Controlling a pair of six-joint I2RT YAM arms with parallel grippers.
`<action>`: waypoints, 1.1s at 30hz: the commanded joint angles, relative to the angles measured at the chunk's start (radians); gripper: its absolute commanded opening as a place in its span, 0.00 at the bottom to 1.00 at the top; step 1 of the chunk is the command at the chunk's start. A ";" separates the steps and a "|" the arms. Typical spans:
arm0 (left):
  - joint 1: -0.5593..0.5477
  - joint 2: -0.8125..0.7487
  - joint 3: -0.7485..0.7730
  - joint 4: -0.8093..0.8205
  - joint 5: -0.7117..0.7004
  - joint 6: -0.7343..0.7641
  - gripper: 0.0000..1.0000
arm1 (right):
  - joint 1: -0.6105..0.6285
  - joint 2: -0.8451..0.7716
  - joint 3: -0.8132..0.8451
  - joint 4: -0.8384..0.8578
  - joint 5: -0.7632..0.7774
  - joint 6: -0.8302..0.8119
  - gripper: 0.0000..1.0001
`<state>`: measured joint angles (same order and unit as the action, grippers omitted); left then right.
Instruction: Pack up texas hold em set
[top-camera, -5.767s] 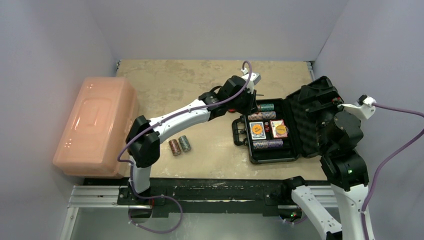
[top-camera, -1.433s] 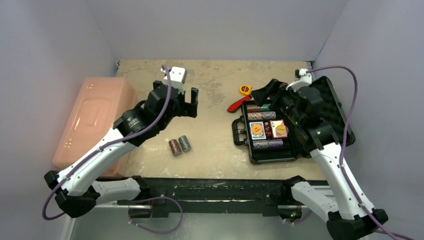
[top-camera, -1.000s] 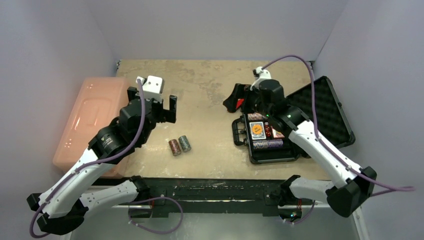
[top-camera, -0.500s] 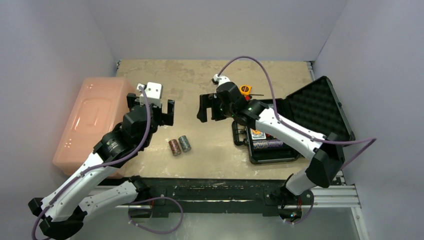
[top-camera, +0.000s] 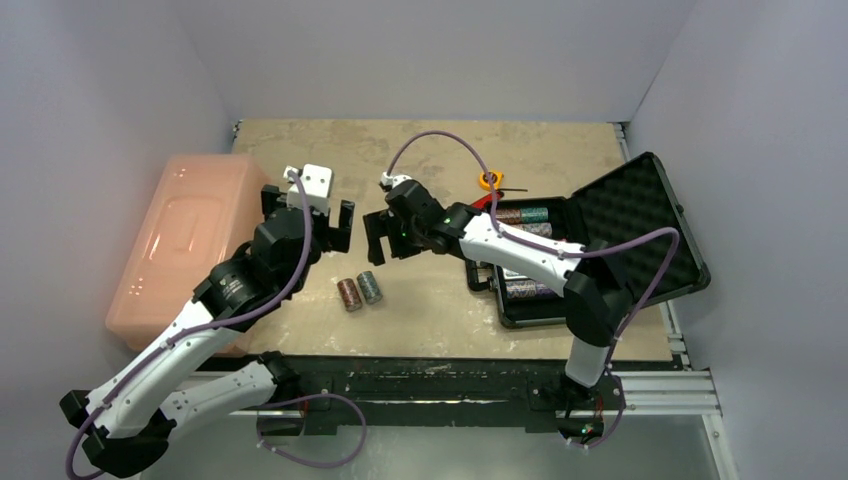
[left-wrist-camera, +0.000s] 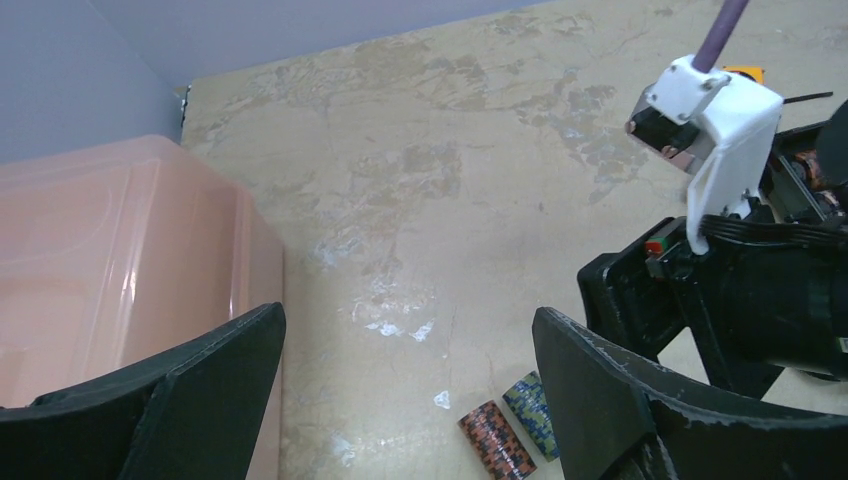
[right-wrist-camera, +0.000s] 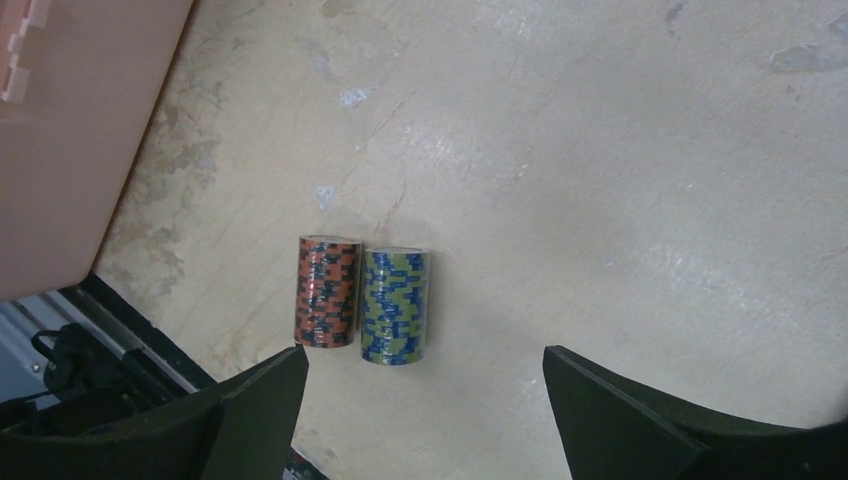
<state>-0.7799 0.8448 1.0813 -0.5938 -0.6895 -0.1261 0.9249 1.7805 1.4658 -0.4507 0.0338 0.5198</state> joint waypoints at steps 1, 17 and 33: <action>0.004 0.000 0.025 0.008 0.007 0.028 0.93 | 0.023 0.026 0.065 -0.002 -0.017 -0.017 0.92; 0.005 -0.010 0.022 0.001 0.006 0.038 0.93 | 0.063 0.130 0.126 -0.022 -0.032 -0.027 0.89; 0.005 -0.018 0.023 0.001 0.019 0.042 0.91 | 0.102 0.258 0.204 -0.077 0.005 -0.042 0.81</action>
<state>-0.7799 0.8429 1.0813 -0.6094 -0.6815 -0.1078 1.0100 2.0109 1.6005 -0.4980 0.0093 0.4965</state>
